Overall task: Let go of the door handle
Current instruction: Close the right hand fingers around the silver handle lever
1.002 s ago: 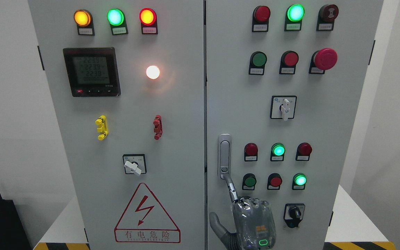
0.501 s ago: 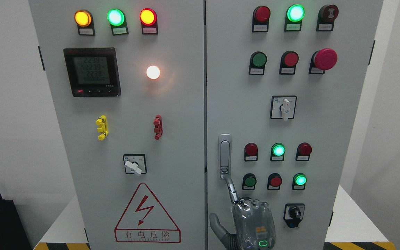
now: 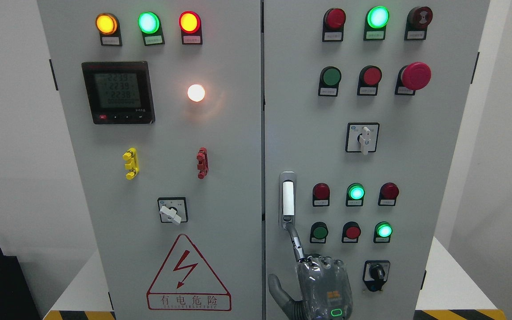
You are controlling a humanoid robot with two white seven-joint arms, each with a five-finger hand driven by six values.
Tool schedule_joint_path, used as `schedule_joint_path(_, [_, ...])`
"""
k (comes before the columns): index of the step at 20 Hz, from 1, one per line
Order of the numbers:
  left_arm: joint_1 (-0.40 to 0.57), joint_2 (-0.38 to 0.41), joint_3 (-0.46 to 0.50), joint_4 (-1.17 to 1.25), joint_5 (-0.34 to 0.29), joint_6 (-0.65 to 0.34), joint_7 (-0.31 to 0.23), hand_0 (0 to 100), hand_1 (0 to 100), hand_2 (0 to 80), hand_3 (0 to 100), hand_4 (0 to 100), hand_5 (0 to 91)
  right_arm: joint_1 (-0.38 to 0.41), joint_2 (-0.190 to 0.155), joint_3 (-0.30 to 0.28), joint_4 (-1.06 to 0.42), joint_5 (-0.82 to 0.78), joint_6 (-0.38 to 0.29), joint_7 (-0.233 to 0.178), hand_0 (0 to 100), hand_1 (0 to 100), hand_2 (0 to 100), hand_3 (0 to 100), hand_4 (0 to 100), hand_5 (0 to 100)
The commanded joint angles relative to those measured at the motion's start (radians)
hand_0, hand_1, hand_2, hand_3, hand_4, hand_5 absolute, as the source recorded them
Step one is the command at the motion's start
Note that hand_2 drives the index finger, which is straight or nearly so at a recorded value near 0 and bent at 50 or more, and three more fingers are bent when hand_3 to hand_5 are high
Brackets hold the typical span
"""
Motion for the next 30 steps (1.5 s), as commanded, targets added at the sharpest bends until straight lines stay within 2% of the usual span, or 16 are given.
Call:
schedule_joint_path(1, [0.0,-0.001,0.011,0.017,0.0,0.0,0.001,12,39,0.0,0,0,0.0,0.002,0.002,-0.001,-0.005,-0.002,-0.004,0.002,33,43,5,100,100,100])
schedule_joint_path(5, [0.0,0.0,0.011,0.017,0.0,0.0,0.001,12,39,0.0,0,0,0.0,0.002,0.002,-0.001,-0.024,-0.004,-0.009,-0.022,33,43,5,100,100,100])
schedule_joint_path(19, [0.0,0.0,0.011,0.017,0.0,0.0,0.001,12,39,0.0,0,0,0.0,0.026,-0.004,0.002,-0.056,-0.005,-0.013,-0.058,35,43,6,100,100,100])
schedule_joint_path(22, [0.0,0.0,0.011,0.017,0.0,0.0,0.001,12,39,0.0,0,0,0.0,0.026,-0.003,0.002,-0.056,-0.015,-0.032,-0.078,35,43,18,100,100,100])
schedule_joint_path(24, [0.0,-0.001,0.011,0.017,0.0,0.0,0.001,12,39,0.0,0,0,0.0,0.032,-0.003,0.002,-0.067,-0.05,-0.051,-0.093,36,44,33,100,100,100])
schedule_joint_path(30, [0.0,-0.001,0.011,0.017,0.0,0.0,0.001,12,39,0.0,0,0,0.0,0.068,-0.009,-0.001,-0.096,-0.094,-0.061,-0.096,42,41,48,100,100,100])
